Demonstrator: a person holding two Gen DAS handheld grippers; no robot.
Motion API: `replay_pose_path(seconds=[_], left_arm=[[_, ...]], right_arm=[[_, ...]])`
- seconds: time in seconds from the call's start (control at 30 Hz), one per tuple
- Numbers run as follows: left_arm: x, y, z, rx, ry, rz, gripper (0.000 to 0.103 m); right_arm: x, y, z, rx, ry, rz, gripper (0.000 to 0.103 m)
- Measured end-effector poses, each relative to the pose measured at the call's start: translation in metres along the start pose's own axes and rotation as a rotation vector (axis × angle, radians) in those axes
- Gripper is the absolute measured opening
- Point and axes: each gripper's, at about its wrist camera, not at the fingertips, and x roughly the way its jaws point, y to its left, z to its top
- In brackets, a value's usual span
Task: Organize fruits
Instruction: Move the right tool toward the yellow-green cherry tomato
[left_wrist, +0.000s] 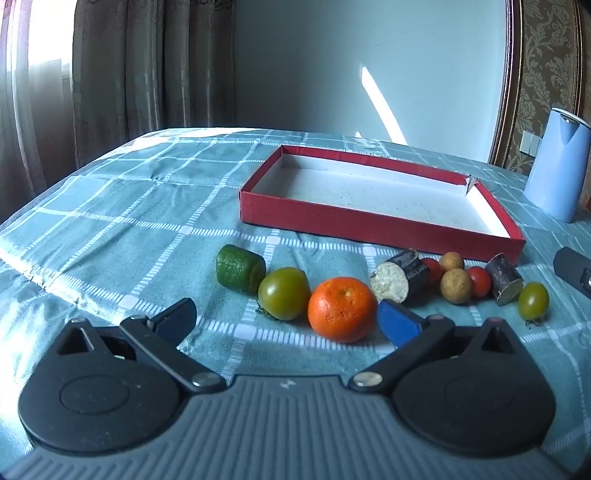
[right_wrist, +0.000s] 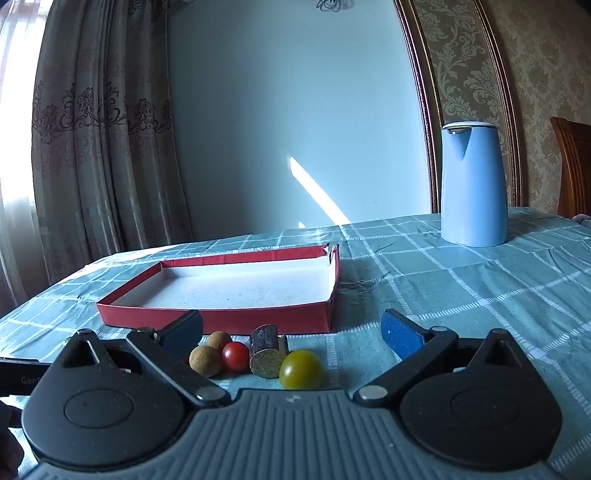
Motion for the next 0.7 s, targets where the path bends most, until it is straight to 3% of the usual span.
replay_pose_path(seconds=[0.7], left_arm=[[0.0049, 0.0034, -0.0008, 0.008, 0.003, -0.012, 0.103]], right_arm=[[0.0014, 0.0012, 0.0004, 0.003, 0.009, 0.018, 0.103]])
